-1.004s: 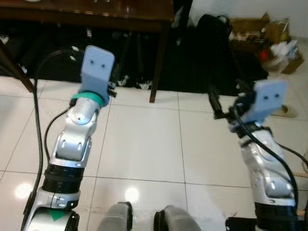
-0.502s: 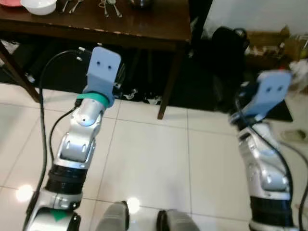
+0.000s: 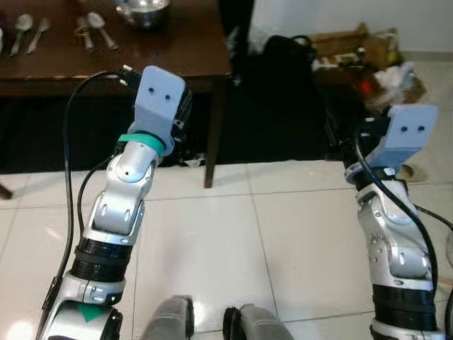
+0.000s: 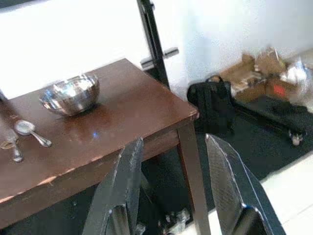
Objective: Setting the table
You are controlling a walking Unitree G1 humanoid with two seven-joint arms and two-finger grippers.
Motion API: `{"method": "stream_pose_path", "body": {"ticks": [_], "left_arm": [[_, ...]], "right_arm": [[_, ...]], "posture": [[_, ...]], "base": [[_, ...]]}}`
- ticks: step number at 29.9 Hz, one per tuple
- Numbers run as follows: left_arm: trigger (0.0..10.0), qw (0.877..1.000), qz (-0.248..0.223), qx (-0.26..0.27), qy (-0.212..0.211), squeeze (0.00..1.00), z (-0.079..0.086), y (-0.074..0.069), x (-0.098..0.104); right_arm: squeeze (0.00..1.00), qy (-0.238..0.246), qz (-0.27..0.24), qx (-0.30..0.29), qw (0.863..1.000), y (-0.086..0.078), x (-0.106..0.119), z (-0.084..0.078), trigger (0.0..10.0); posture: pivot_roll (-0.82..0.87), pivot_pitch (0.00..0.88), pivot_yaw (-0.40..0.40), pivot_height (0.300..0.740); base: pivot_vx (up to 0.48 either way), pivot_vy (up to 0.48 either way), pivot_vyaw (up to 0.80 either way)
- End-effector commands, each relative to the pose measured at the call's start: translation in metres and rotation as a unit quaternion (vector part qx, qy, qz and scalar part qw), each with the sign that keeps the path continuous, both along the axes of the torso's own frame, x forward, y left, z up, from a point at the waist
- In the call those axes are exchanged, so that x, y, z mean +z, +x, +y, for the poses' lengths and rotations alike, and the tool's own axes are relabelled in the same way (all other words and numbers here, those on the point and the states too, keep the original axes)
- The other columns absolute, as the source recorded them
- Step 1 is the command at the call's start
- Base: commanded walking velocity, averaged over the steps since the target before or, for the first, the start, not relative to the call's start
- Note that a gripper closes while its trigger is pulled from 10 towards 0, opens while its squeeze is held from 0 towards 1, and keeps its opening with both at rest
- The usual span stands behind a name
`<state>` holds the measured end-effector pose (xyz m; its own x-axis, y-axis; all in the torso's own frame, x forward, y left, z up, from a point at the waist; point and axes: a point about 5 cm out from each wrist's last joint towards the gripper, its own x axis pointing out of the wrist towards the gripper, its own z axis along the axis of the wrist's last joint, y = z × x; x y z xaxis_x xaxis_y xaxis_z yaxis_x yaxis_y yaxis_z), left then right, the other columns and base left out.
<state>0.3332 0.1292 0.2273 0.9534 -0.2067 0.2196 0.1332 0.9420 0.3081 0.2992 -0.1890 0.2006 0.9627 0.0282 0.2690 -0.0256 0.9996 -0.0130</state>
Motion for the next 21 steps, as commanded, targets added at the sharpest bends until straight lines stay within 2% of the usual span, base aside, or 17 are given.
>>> {"method": "stream_pose_path", "body": {"ticks": [1,7,13,21], "left_arm": [[10.0,1.0,0.0,0.0,-0.002,0.0,0.0,0.0,-0.001],[10.0,1.0,-0.004,0.009,-0.003,0.0,0.0,0.0,0.0],[10.0,1.0,-0.004,0.011,-0.003,0.0,0.0,0.0,0.0],[10.0,1.0,-0.003,0.008,-0.005,0.0,-0.001,0.0,0.0]], "right_arm": [[0.0,0.003,-0.008,0.012,1.0,-0.002,0.002,0.002,10.0],[0.0,-0.005,-0.018,0.049,0.999,-0.004,0.005,0.011,10.0],[0.0,-0.003,-0.016,0.066,0.998,-0.003,0.005,0.018,10.0],[0.0,0.016,-0.009,0.015,1.0,0.002,0.005,0.003,10.0]], "posture": [[0.0,0.088,0.026,0.74],[0.0,0.088,0.024,0.74],[0.0,0.088,0.02,0.74],[0.0,0.088,0.022,0.74]], "base": [[0.461,0.0,0.0],[0.461,0.0,0.0],[0.459,0.0,0.69],[0.458,0.0,0.0]]}}
